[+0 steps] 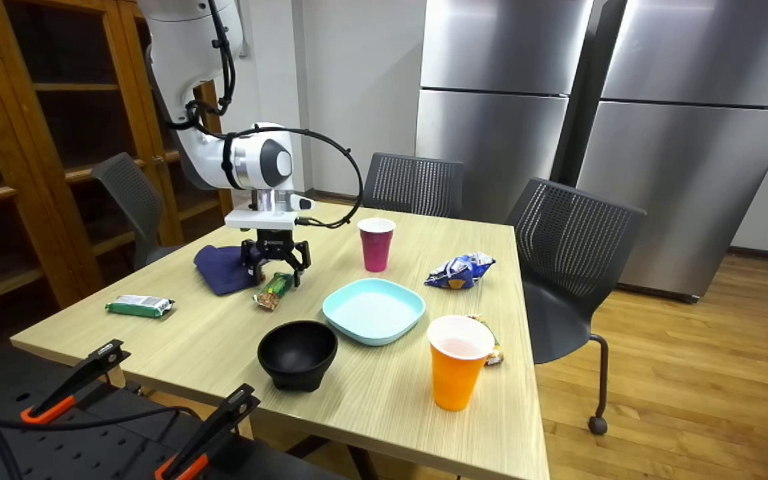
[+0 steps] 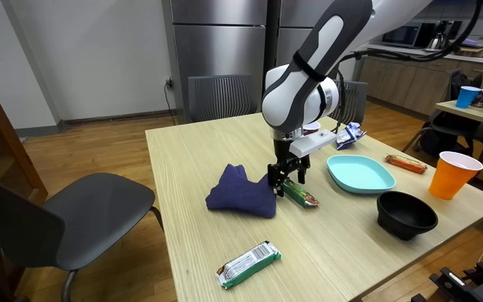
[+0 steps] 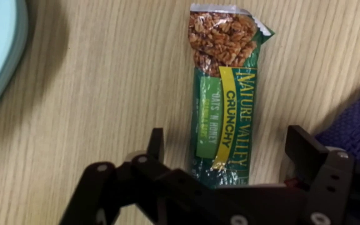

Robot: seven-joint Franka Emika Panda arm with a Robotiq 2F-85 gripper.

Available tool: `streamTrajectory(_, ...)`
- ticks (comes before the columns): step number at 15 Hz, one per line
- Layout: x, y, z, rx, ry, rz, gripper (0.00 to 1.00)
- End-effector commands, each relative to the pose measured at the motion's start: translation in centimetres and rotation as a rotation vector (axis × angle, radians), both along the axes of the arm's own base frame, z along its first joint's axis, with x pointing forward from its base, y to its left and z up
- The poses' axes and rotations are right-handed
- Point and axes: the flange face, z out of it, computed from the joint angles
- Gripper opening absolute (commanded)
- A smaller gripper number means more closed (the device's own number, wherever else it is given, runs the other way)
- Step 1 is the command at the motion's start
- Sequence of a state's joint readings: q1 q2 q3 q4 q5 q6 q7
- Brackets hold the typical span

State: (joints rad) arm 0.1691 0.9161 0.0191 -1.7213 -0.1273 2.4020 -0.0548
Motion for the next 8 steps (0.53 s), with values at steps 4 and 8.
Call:
streamTrajectory(4,-0.41,-0.48,0.72,-0.018,0.012,-0.008,0.68)
streamTrajectory(8,-0.45,-0.37,0.90,-0.018,0.010,-0.008,0.36)
